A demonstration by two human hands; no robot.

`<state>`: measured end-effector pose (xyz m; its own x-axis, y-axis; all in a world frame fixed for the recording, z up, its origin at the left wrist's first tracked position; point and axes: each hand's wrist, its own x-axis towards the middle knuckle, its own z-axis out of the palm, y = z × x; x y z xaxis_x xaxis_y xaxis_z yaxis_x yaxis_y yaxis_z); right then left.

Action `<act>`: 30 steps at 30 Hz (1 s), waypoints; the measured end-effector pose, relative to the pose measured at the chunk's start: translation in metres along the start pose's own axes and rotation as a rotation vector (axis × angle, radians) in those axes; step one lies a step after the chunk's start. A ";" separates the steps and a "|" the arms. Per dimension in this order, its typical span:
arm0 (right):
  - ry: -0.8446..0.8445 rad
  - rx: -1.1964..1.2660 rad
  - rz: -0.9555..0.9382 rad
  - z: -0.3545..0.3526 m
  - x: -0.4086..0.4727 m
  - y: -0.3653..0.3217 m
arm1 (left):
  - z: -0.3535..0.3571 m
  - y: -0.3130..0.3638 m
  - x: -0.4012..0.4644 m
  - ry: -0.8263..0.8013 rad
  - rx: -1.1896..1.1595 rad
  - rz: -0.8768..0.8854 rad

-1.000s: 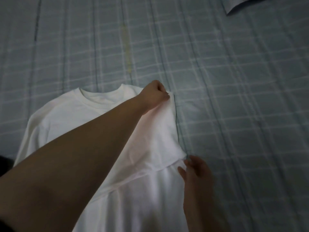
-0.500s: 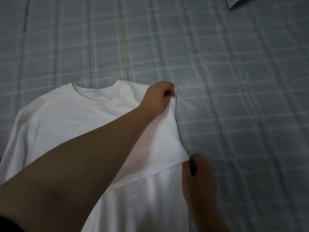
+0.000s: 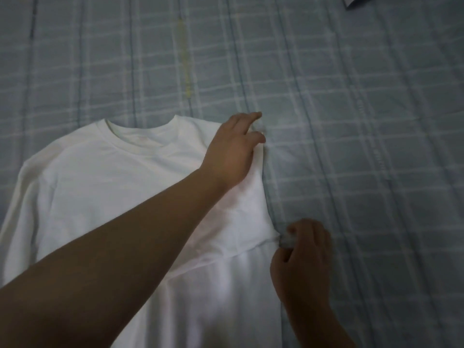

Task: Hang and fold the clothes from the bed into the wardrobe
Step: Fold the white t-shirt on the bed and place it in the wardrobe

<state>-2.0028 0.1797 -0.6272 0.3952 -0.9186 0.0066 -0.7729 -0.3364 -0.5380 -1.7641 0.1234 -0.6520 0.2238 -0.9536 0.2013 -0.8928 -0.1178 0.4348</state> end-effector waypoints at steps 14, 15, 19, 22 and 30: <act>-0.343 -0.460 -0.286 0.043 -0.021 0.014 | 0.021 0.019 -0.062 -0.389 0.235 -0.117; -0.322 -0.467 -0.275 0.040 -0.023 0.008 | 0.013 0.022 -0.068 -0.369 0.214 -0.120; -0.283 -0.432 -0.328 0.028 -0.033 -0.027 | -0.033 0.027 -0.124 -0.217 0.161 -0.156; -0.330 -0.328 -0.417 0.037 -0.060 -0.069 | -0.066 0.019 -0.206 -0.175 0.158 -0.321; -0.506 -0.182 -0.715 0.096 -0.180 -0.180 | -0.142 -0.022 -0.449 -0.190 0.298 -0.768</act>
<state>-1.8869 0.4254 -0.6122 0.9511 -0.2900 -0.1068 -0.3080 -0.8608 -0.4051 -1.7894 0.5938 -0.6276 0.7652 -0.6057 -0.2179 -0.5910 -0.7953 0.1352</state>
